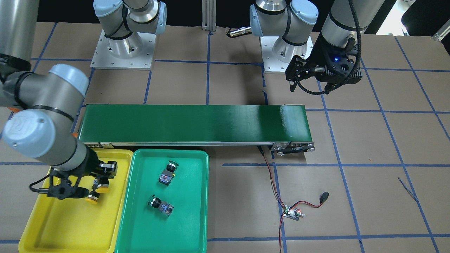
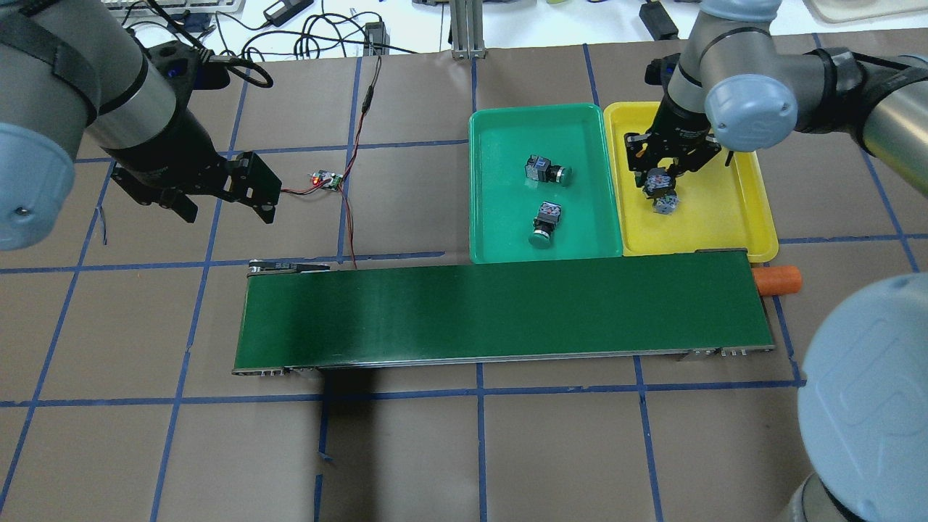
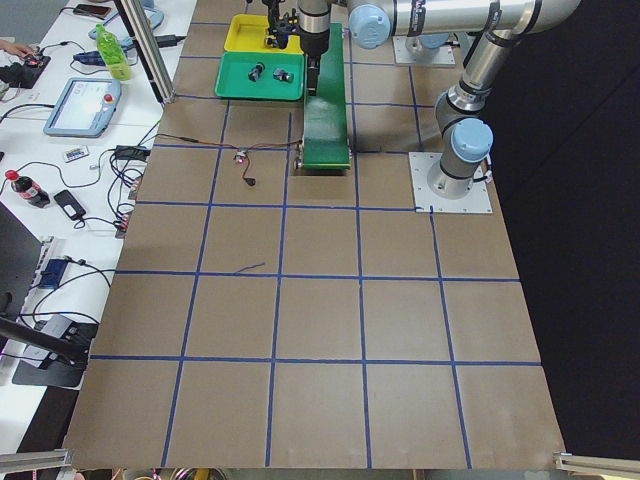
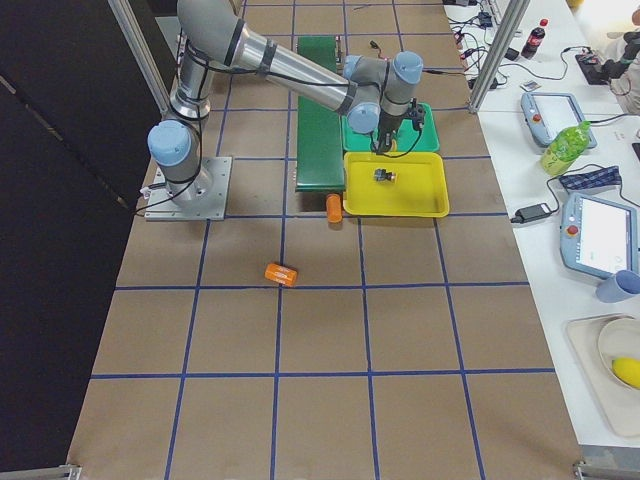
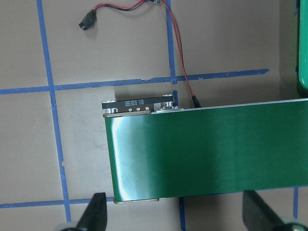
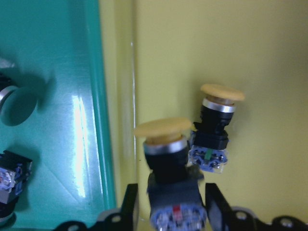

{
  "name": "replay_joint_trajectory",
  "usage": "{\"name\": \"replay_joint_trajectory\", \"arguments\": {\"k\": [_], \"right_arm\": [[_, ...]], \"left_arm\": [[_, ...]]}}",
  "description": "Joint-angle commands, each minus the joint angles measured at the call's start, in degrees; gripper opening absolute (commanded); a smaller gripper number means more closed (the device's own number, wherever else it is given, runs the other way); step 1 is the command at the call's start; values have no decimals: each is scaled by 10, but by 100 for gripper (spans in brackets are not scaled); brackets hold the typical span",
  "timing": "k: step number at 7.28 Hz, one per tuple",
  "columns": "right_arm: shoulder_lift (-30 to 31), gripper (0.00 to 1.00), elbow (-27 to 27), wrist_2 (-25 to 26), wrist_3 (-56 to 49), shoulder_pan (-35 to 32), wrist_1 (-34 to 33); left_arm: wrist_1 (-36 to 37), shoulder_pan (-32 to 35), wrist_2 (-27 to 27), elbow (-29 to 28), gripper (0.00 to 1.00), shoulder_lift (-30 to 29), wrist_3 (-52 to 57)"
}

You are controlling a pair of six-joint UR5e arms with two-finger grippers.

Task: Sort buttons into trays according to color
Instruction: 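Place the yellow switch in the yellow tray with the right gripper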

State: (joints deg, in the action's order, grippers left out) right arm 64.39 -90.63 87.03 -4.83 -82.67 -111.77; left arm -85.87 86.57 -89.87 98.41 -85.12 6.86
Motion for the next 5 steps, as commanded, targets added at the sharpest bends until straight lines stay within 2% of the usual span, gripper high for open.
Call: {"name": "replay_joint_trajectory", "arguments": {"k": [1,2,4,5], "right_arm": [[11,100,9,-16,-16,7,4],[55,100,9,-14,-16,1,41],[191,100,12,-7,-12,-18,160],[237,100,34,-7,-10,-27,219]], "left_arm": [[0,0,0,0,100,1,0],[-1,0,0,0,100,2,0],[0,0,2,0,100,1,0],[0,0,3,0,100,1,-1]]}}
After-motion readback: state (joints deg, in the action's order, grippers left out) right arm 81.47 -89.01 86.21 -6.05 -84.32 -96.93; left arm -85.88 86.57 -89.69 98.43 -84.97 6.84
